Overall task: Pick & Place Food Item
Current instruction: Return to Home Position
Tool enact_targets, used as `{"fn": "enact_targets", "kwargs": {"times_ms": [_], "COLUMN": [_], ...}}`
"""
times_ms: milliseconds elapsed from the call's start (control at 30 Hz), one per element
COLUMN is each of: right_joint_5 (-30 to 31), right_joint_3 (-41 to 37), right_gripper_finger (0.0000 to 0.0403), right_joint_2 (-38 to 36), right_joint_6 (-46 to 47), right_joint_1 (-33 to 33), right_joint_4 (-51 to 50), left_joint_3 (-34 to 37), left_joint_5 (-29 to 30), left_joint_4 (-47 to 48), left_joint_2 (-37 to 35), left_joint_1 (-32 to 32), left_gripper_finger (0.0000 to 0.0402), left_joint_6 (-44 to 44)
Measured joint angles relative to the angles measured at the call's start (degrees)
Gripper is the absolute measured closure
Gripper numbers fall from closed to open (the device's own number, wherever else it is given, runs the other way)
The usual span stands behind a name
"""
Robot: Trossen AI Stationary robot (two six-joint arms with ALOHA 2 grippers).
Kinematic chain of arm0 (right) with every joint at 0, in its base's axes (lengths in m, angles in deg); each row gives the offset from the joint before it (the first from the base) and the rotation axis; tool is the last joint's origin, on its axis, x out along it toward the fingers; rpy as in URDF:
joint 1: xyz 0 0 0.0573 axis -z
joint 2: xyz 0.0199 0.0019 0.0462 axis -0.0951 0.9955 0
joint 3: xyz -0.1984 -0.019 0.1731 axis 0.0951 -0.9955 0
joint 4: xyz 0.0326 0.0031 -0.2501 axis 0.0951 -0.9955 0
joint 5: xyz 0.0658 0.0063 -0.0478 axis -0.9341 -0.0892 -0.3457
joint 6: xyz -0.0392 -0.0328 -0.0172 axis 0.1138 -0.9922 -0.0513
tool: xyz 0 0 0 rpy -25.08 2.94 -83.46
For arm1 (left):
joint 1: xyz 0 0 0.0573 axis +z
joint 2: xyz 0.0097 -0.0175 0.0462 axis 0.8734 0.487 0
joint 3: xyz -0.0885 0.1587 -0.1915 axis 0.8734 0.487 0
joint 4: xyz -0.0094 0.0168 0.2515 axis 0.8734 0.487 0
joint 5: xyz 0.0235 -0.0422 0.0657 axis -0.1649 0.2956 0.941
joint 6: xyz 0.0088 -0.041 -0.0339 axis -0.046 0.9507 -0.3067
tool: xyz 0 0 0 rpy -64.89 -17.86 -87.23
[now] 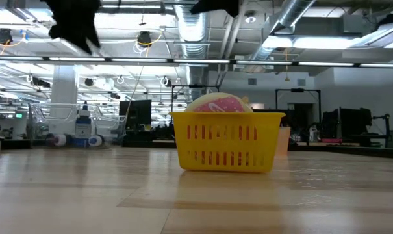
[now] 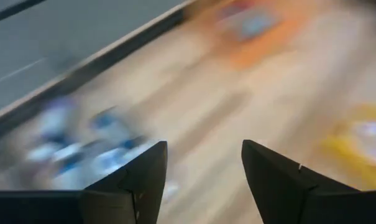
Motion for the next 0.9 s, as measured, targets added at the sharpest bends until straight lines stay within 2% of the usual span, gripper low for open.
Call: {"fn": "enact_targets", "kwargs": {"times_ms": [133, 300, 500, 600, 700, 800, 900], "right_joint_5": [7.69, 13.09, 21.84, 24.91, 25.31, 25.32, 25.37], "right_joint_3": [-1.02, -4.33, -9.12, -13.28, -20.01, -27.77, -36.25], "right_gripper_finger": [0.0198, 0.0198, 0.0198, 0.0198, 0.0198, 0.0198, 0.0198], "right_joint_2": [0.02, 0.07, -6.23, -12.82, -19.79, -26.32, -30.78], "right_joint_6": [-0.99, -2.32, 0.68, 0.65, -0.2, -0.79, -1.1], "right_joint_1": [-2.42, -7.28, -13.98, -17.73, -20.75, -22.67, -23.46], "right_joint_4": [-4.45, -4.28, -2.56, 3.71, 12.75, 20.91, 27.34], "left_joint_3": [3.41, 11.74, 23.78, 31.22, 36.12, 39.73, 43.43], "left_joint_5": [-6.8, -11.19, -11.59, -11.2, -5.94, -3.01, -5.7], "left_joint_4": [-11.77, -30.67, -45.34, -46.77, -47.93, -53.52, -57.25], "left_joint_2": [-7.66, -18.54, -37.19, -46.1, -47.17, -42.8, -40.79], "left_joint_1": [-10.29, -25.5, -38.61, -41.75, -42.26, -42.24, -42.3], "left_gripper_finger": [0.0201, 0.0207, 0.0215, 0.0215, 0.0214, 0.0213, 0.0213], "left_joint_6": [-0.56, -11.3, -23.61, -27.87, -28.84, -28.36, -28.35]}}
